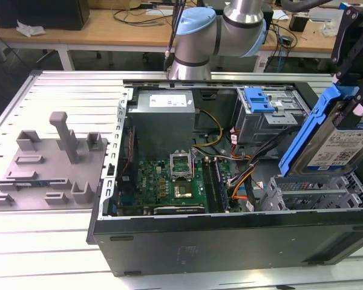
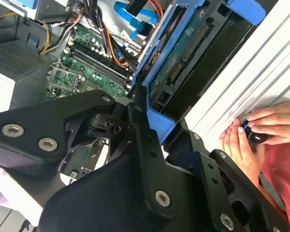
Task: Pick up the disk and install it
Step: 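Insert the disk into the insertion slot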
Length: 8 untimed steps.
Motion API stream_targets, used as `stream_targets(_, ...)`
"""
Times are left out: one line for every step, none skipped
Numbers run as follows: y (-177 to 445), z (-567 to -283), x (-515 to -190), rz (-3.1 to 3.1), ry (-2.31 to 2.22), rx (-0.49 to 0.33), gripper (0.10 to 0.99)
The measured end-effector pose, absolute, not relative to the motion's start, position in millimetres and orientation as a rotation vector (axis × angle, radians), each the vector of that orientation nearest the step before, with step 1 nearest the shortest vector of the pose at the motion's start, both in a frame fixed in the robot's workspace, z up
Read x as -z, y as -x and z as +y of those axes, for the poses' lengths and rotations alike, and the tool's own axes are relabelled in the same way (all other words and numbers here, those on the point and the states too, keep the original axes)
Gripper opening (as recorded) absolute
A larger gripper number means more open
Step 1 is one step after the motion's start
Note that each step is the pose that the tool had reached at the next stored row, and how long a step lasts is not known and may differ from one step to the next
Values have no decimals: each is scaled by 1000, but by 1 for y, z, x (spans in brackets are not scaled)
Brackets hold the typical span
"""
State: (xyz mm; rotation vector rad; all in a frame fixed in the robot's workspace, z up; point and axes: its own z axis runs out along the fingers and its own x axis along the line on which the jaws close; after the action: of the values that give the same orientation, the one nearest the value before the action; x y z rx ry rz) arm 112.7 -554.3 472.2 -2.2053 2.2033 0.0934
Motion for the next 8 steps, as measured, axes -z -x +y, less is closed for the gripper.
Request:
stream_targets(-113, -554, -472, 2203, 2206, -93, 369)
stream_targets(-113, -554, -471, 2203, 2206, -93, 369)
stream_targets(-113, -554, -470, 2204, 2206, -92, 369)
stream_targets(-113, -554, -469, 2204, 2206, -92, 369)
stream_targets(-113, -554, -468, 2204, 2206, -91, 369)
stream_targets(-113, -554, -468, 2205, 2207, -91, 369)
stream_targets(-113, -554, -467, 2205, 2207, -90, 369)
stream_targets(-113, -554, -466, 2205, 2207, -90, 369)
